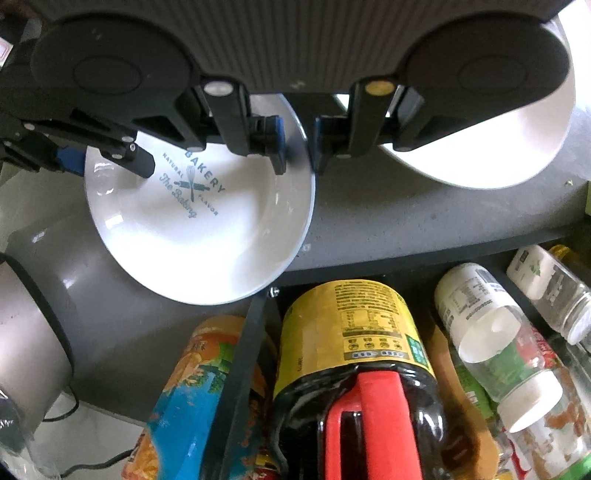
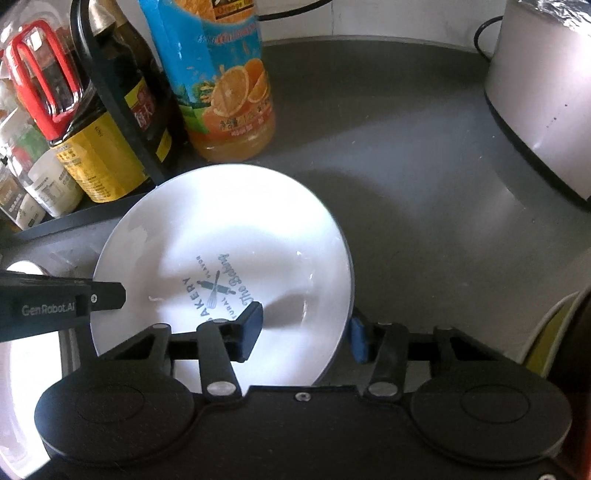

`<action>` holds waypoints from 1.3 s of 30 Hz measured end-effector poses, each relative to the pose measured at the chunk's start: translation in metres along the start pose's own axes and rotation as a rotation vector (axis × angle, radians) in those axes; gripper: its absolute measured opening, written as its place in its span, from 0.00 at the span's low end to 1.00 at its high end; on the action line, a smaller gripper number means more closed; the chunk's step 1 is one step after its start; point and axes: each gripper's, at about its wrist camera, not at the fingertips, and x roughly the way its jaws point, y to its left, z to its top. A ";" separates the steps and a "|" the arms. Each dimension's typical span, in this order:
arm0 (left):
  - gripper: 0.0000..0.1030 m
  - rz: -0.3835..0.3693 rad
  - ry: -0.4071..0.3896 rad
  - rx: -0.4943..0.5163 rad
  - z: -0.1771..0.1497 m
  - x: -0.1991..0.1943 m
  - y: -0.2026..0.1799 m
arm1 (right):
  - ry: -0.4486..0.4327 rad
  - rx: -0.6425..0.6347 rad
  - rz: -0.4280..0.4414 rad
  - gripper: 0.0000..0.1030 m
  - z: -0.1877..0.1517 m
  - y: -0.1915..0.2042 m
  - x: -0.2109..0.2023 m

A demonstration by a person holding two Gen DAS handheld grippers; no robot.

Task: Organize plates and bowls
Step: 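Carry the 'BAKERY' plate with both tools toward the 'Sweet' plate stack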

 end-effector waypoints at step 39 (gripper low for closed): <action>0.11 -0.052 -0.150 -0.111 -0.018 -0.055 0.031 | -0.314 -0.053 -0.004 0.14 -0.024 0.003 -0.055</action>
